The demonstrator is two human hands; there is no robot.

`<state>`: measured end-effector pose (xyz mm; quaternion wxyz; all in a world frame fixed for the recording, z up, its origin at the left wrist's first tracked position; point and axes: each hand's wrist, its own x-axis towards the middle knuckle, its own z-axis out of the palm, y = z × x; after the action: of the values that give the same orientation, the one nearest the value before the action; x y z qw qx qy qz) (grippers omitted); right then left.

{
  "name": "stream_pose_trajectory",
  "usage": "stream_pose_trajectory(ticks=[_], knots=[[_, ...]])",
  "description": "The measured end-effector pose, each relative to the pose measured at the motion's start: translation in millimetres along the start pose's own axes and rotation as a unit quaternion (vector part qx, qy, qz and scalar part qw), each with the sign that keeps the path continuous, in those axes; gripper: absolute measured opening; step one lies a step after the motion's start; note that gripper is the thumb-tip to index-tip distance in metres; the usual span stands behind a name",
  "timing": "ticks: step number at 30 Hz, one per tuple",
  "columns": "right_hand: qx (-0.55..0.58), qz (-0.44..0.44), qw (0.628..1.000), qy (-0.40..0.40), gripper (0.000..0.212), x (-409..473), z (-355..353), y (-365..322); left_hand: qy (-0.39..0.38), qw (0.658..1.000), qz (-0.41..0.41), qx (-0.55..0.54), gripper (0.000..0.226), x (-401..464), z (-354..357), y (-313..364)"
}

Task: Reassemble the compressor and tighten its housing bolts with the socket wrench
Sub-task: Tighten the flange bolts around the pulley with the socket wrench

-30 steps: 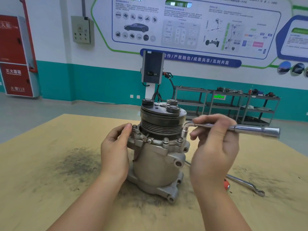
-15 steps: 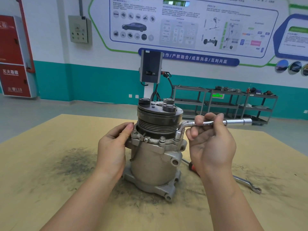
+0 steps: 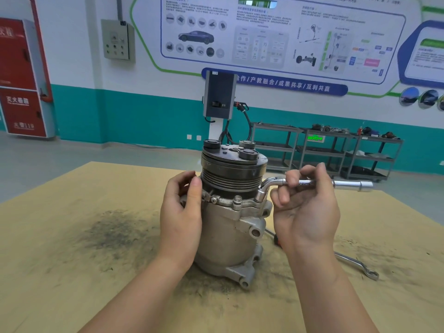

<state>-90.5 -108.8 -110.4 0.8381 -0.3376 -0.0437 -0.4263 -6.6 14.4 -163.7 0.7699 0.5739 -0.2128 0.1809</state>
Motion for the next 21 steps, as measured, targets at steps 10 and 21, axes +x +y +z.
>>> stream_pose_trajectory(ticks=[10, 21], knots=[[-0.422, -0.389, 0.805, -0.150, 0.030, -38.5, 9.1, 38.3, -0.017, 1.000, 0.002, -0.019, 0.012, -0.7, 0.3, -1.5], [-0.280, -0.327, 0.901, -0.049, 0.028, -22.2, 9.6, 11.5, -0.012, 1.000, 0.001, -0.005, 0.011, 1.1, -0.8, -5.8]])
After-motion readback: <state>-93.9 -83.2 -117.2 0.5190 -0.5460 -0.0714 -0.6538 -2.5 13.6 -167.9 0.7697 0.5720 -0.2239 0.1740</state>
